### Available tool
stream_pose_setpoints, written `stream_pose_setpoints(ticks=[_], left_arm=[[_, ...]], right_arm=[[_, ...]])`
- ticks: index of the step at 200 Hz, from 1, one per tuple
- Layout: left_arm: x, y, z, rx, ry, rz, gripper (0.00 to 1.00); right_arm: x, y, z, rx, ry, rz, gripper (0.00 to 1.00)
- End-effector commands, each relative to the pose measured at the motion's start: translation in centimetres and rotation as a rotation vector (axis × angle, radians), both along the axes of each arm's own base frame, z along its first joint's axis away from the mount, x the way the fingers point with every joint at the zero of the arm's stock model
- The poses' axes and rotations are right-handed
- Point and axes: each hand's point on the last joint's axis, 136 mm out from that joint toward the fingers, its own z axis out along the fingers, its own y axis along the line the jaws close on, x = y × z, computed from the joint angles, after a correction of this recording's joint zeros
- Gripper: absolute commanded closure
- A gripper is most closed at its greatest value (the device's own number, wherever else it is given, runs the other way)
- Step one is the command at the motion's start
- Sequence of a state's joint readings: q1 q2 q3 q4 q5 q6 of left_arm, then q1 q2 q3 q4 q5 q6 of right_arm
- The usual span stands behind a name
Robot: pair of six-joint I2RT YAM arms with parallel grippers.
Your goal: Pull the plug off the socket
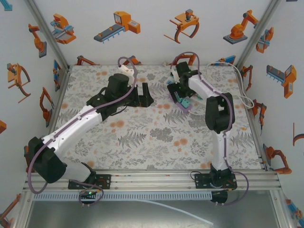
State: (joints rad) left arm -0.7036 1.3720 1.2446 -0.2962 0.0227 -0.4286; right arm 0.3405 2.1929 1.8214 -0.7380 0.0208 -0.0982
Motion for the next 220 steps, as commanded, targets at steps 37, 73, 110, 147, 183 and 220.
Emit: stream_pose_setpoints(ticks=[37,73,110,147,183,220], left_arm=[[-0.7,1.7,-0.4,0.045,-0.018,0.021,0.03],[-1.1,1.9,0.0,0.022,-0.016,-0.006,0.03],[-2.4,3.7,0.3,0.046,-0.052,-0.027,0.03],[-4.5,6.9,-0.7,0.161,-0.107,-0.028,0.03],[-7.6,7.6,-1.6,0.207,-0.123,-0.145,0.03],[-9.5,8.8,-1.7,0.215,-0.150,-0.163,0.03]], right_arm=[[-0.5,1.3,-1.7,-0.022,0.033,0.066,0.36],[-0.9,2.2,-0.7,-0.006,0.020,0.103,0.54],[-3.9,5.1,0.4,0.014,0.019,0.208,0.60],[-10.1,9.4,0.1,-0.032,0.003,0.415,0.61],[-16.7,12.8,0.0,-0.050,0.019,0.593,0.62],[-24.8,15.4,-0.2,-0.002,0.077,0.717,0.63]])
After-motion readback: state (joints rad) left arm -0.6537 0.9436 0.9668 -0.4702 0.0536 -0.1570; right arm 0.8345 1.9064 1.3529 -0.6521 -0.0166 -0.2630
